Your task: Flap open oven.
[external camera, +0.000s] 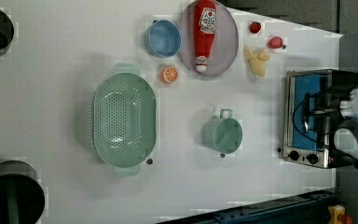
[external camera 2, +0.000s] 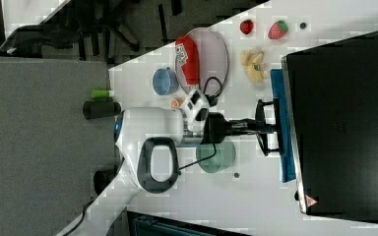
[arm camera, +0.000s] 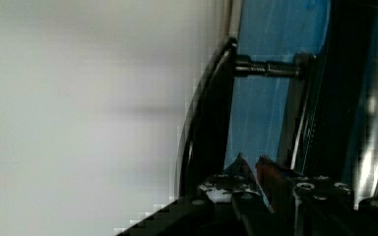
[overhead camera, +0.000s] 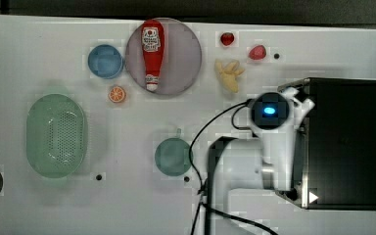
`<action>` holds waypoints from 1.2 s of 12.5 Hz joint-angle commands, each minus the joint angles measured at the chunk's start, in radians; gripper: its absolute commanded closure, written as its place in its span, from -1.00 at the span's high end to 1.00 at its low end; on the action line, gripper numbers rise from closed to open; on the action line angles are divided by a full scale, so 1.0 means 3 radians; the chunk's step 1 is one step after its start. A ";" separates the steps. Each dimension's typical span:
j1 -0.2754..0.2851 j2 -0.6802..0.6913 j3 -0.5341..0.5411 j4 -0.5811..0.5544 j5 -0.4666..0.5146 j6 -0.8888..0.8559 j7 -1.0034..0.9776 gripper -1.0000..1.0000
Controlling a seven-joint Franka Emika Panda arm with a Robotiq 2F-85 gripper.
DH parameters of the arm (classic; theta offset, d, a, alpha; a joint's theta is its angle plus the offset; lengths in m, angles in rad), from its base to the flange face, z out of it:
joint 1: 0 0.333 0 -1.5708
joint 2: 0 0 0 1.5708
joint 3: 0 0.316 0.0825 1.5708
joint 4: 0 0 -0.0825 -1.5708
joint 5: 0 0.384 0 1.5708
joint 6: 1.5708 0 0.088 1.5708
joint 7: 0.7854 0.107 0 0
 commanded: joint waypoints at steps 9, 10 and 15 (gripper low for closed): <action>0.0651 0.0785 0.0252 -0.0011 -0.1081 0.0003 0.2214 -0.65; 0.0707 0.0862 0.0251 0.0011 -0.1194 -0.0032 0.2408 -0.65; 0.0947 0.1298 0.0251 0.0188 -0.1596 -0.0202 0.3075 -0.65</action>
